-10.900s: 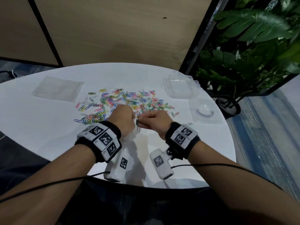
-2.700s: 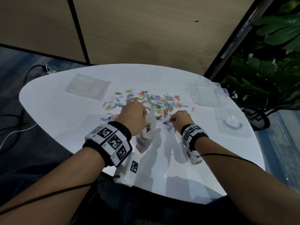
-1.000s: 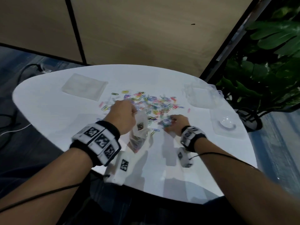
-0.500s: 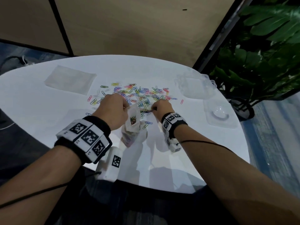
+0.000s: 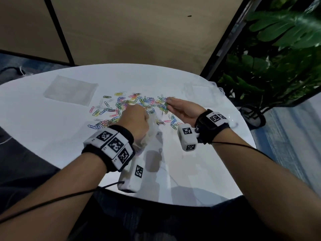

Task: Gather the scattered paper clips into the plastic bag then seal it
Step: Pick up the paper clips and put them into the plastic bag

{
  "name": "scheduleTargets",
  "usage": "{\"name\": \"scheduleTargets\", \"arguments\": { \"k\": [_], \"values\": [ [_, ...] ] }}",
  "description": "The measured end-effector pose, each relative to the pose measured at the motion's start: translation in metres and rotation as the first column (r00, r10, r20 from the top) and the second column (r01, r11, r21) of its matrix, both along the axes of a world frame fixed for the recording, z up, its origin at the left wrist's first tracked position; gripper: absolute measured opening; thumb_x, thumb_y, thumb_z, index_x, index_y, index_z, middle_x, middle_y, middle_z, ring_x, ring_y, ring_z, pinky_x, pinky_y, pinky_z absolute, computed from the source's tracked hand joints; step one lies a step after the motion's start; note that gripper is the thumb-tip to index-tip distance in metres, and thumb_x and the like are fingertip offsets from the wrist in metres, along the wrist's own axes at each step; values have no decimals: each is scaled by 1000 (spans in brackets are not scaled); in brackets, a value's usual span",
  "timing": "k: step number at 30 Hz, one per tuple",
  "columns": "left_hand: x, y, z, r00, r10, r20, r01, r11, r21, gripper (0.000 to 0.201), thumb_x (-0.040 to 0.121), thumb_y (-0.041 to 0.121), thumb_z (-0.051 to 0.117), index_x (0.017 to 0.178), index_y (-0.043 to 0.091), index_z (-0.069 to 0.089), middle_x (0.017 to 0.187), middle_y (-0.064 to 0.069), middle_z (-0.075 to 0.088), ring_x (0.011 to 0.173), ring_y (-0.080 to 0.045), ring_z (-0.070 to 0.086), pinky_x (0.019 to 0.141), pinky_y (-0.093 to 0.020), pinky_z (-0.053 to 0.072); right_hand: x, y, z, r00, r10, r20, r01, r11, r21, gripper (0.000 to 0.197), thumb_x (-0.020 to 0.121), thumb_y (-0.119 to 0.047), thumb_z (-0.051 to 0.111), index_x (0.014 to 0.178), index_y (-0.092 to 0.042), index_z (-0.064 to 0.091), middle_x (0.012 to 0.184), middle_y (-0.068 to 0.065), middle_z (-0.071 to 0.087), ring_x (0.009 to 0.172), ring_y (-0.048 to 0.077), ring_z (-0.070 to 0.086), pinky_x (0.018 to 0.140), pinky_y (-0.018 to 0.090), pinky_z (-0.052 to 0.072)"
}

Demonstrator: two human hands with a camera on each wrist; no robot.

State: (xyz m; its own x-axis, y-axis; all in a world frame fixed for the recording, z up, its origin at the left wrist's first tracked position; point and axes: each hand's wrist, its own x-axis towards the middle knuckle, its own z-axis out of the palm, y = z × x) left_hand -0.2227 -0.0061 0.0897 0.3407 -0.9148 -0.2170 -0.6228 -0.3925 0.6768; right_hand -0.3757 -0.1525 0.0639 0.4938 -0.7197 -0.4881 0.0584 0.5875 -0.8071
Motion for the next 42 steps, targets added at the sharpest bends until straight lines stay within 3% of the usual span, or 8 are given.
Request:
{"name": "scheduleTargets", "arguments": {
  "k": [10, 18, 21, 24, 30, 33, 38, 42],
  "values": [
    [7, 6, 0, 997, 69, 22, -69, 998, -15, 20, 91, 4, 61, 97, 8, 80, 99, -12, 75, 92, -28, 72, 85, -36, 59, 31, 55, 8, 744, 428, -513, -622, 725, -297, 20, 81, 1, 75, 100, 3, 72, 93, 21, 72, 73, 20, 70, 77, 30, 59],
    [38, 17, 0, 991, 111, -70, -112, 994, -15, 23, 91, 0, 57, 103, 5, 77, 105, -15, 74, 89, -35, 74, 86, -44, 62, 30, 26, 12, 879, 243, -409, -396, 851, -344, 17, 87, 2, 66, 102, -4, 72, 98, 17, 73, 92, 32, 70, 78, 35, 60],
    [49, 24, 5, 989, 133, -65, -134, 991, -25, 25, 90, 0, 56, 103, 5, 77, 104, -15, 75, 91, -34, 74, 88, -43, 61, 12, -1, -21, 460, 39, -887, -640, 707, -301, 30, 91, -22, 64, 121, -18, 66, 125, 8, 65, 116, 29, 62, 101, 37, 49],
    [63, 32, 13, 987, 154, -37, -155, 987, -38, 26, 90, 2, 56, 104, 6, 77, 106, -14, 75, 90, -33, 75, 86, -43, 62, 2, -1, -55, 69, 35, -997, -772, 635, -31, 53, 97, -40, 50, 140, -10, 43, 145, 13, 48, 131, 31, 48, 106, 34, 39],
    [105, 61, 22, 977, 212, 9, -211, 975, -63, 24, 92, 1, 54, 100, 6, 76, 85, -14, 75, 61, -27, 76, 71, -41, 65, 44, 27, -87, 236, 54, -970, -841, 512, -176, 71, 96, -44, 49, 154, -15, 20, 154, 13, 35, 138, 32, 39, 112, 42, 36],
    [123, 76, 16, 973, 227, 43, -225, 974, -35, 22, 93, 3, 55, 99, 7, 76, 80, -13, 76, 62, -26, 76, 75, -38, 64, 69, 43, -93, 181, 43, -982, -937, 311, -159, 70, 94, -42, 54, 153, -29, 20, 161, 10, 19, 142, 33, 30, 112, 48, 36],
    [130, 87, 3, 969, 222, 104, -223, 975, -6, 23, 91, 5, 57, 98, 14, 78, 90, -14, 76, 77, -31, 75, 84, -42, 62, 91, 53, -92, 153, -159, -975, -980, 104, -170, 41, 89, -3, 51, 129, -16, 57, 122, 14, 58, 112, 34, 58, 92, 39, 52],
    [127, 83, 2, 976, 189, 104, -192, 981, 22, 25, 93, 8, 56, 106, 12, 77, 99, -14, 76, 82, -33, 74, 85, -43, 61, 90, 47, -84, 148, -210, -967, -971, 157, -183, 22, 90, 0, 52, 100, -8, 70, 100, 12, 67, 91, 27, 66, 80, 31, 54]
  ]
}}
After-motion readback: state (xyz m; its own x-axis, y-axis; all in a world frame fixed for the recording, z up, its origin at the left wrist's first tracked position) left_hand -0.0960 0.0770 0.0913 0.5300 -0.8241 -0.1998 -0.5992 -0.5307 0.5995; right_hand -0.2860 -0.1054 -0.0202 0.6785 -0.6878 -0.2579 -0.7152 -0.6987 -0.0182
